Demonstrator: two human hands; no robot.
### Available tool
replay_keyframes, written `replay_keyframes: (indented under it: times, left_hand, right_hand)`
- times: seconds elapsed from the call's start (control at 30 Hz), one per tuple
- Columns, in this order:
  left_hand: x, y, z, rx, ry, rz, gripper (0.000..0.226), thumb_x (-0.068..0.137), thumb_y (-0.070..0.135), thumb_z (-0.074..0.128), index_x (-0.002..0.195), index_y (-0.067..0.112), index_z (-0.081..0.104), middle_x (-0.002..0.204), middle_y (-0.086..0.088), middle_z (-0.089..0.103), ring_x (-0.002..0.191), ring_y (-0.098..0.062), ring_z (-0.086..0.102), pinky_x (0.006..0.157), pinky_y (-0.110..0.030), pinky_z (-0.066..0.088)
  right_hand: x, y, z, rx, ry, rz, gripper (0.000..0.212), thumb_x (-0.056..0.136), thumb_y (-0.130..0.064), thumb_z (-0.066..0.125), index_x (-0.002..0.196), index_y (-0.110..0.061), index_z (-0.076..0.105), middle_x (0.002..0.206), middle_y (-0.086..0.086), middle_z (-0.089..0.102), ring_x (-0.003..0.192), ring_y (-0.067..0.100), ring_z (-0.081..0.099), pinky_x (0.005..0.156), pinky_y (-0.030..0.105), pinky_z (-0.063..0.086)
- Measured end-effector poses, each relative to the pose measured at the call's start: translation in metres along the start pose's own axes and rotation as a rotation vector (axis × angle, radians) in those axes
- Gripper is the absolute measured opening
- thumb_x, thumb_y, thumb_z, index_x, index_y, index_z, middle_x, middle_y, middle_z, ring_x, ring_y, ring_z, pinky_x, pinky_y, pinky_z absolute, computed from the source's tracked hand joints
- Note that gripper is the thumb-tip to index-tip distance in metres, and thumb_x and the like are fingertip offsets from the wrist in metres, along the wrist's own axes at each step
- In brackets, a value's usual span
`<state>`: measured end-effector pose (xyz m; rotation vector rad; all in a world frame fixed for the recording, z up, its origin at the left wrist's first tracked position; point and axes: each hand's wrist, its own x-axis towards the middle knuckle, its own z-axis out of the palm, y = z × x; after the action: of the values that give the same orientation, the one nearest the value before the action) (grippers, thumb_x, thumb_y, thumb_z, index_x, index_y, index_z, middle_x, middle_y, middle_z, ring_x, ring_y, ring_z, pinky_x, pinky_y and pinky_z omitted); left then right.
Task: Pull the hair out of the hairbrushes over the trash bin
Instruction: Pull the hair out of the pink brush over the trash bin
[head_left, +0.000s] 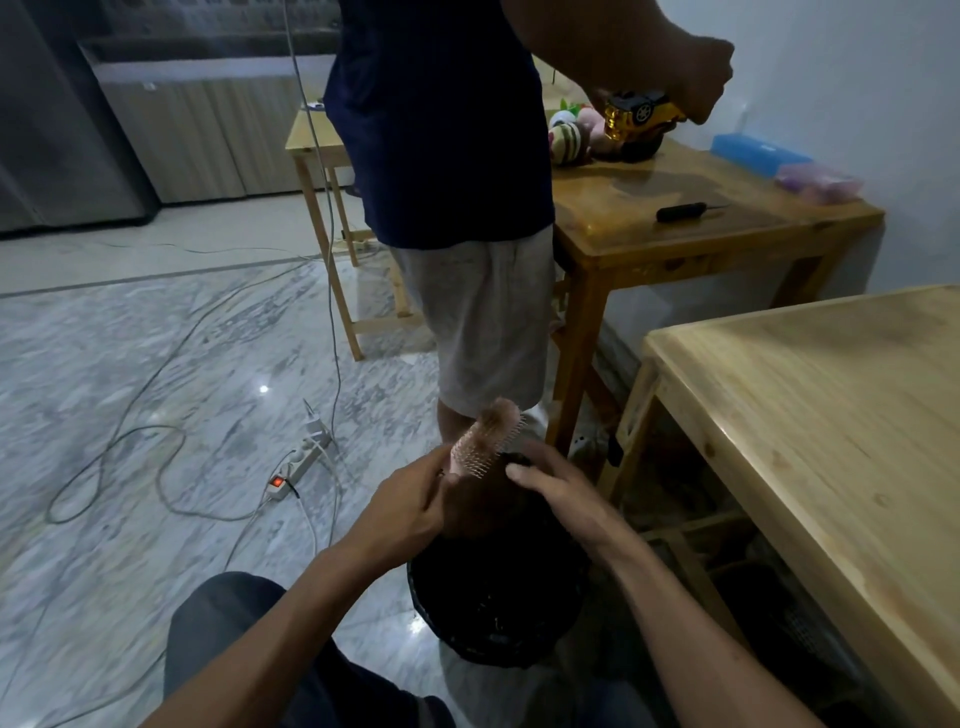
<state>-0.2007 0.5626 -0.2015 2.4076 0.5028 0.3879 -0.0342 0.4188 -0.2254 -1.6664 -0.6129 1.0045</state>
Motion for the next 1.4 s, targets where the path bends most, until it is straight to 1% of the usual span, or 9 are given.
replay_keyframes:
  times: [0.13,0.27,0.5,0.6,0.77,0.93,1.07,1.3,1.4]
  left_hand:
    - [0.001,0.005,0.001,-0.051,0.006,0.004,0.042,0.095,0.053,0.037,0.128,0.032,0.054,0.092,0.018,0.065,0.081,0.006,0.06,0.068,-0.012,0.042]
    - [0.002,-0.006,-0.002,0.015,0.075,-0.151,0.024,0.1,0.015,0.047,0.121,0.02,0.059,0.069,0.014,0.054,0.062,-0.003,0.052,0.054,-0.019,0.032]
    - [0.005,-0.023,0.001,-0.056,0.14,-0.374,0.019,0.103,0.015,0.043,0.11,0.017,0.06,0.056,0.006,0.046,0.048,-0.013,0.04,0.05,-0.033,0.028]
    - [0.004,-0.017,0.007,0.006,0.147,-0.288,0.011,0.102,0.015,0.043,0.098,0.018,0.054,0.062,0.004,0.048,0.058,-0.021,0.048,0.05,-0.032,0.029]
    - [0.001,-0.015,0.013,0.218,0.102,-0.077,0.041,0.092,0.033,0.035,0.13,0.022,0.044,0.091,-0.006,0.06,0.073,-0.027,0.056,0.057,-0.037,0.044]
    - [0.001,-0.003,0.019,0.283,0.081,0.03,0.056,0.09,0.041,0.038,0.143,0.023,0.033,0.11,-0.005,0.06,0.082,-0.03,0.064,0.063,-0.04,0.052]
    - [0.004,-0.009,0.015,0.268,0.074,-0.081,0.047,0.088,0.031,0.041,0.132,0.016,0.043,0.096,-0.008,0.058,0.079,-0.03,0.059,0.06,-0.037,0.043]
    - [0.006,-0.039,0.0,0.133,0.171,-0.347,0.011,0.101,0.017,0.043,0.099,0.012,0.053,0.064,-0.007,0.055,0.059,-0.025,0.053,0.05,-0.035,0.03]
    - [0.003,-0.035,0.002,0.136,0.135,-0.233,0.008,0.101,0.018,0.043,0.096,0.016,0.049,0.065,-0.002,0.052,0.057,-0.02,0.049,0.049,-0.035,0.027]
  right_hand:
    - [-0.001,-0.007,0.019,-0.093,0.038,-0.142,0.026,0.096,-0.039,0.065,0.105,-0.018,0.077,0.094,-0.003,0.078,0.09,0.008,0.072,0.085,0.022,0.053]
    - [-0.002,-0.005,0.021,-0.196,0.131,-0.219,0.029,0.098,-0.028,0.063,0.074,-0.019,0.075,0.059,-0.009,0.062,0.059,0.001,0.057,0.065,0.022,0.045]
    - [-0.011,0.01,0.014,-0.268,0.059,-0.191,0.032,0.097,-0.03,0.065,0.066,-0.024,0.072,0.06,-0.008,0.062,0.06,0.001,0.058,0.066,0.026,0.046]
    - [-0.011,0.013,0.007,-0.306,0.036,-0.127,0.015,0.097,-0.031,0.064,0.098,-0.024,0.077,0.094,-0.011,0.072,0.09,-0.002,0.065,0.088,0.031,0.054]
    - [-0.006,0.001,0.007,-0.165,0.09,-0.042,0.084,0.078,-0.063,0.067,0.151,-0.032,0.04,0.148,-0.007,0.039,0.138,0.013,0.041,0.113,0.036,0.039]
    - [-0.004,-0.01,0.016,-0.085,0.039,-0.168,0.032,0.096,-0.044,0.064,0.118,-0.022,0.072,0.11,-0.008,0.075,0.105,0.002,0.069,0.092,0.017,0.05]
    - [-0.007,-0.005,0.025,-0.206,0.109,-0.229,0.031,0.102,-0.026,0.057,0.083,-0.009,0.076,0.062,-0.009,0.06,0.062,0.002,0.055,0.065,0.019,0.042]
    - [-0.02,0.009,0.012,-0.329,0.084,-0.165,0.033,0.101,-0.029,0.058,0.08,-0.011,0.077,0.061,-0.01,0.06,0.06,-0.005,0.055,0.063,0.012,0.041]
    - [-0.016,0.015,0.006,-0.284,0.035,-0.094,0.021,0.1,-0.031,0.059,0.105,-0.022,0.078,0.1,-0.011,0.071,0.095,-0.004,0.063,0.089,0.021,0.051]
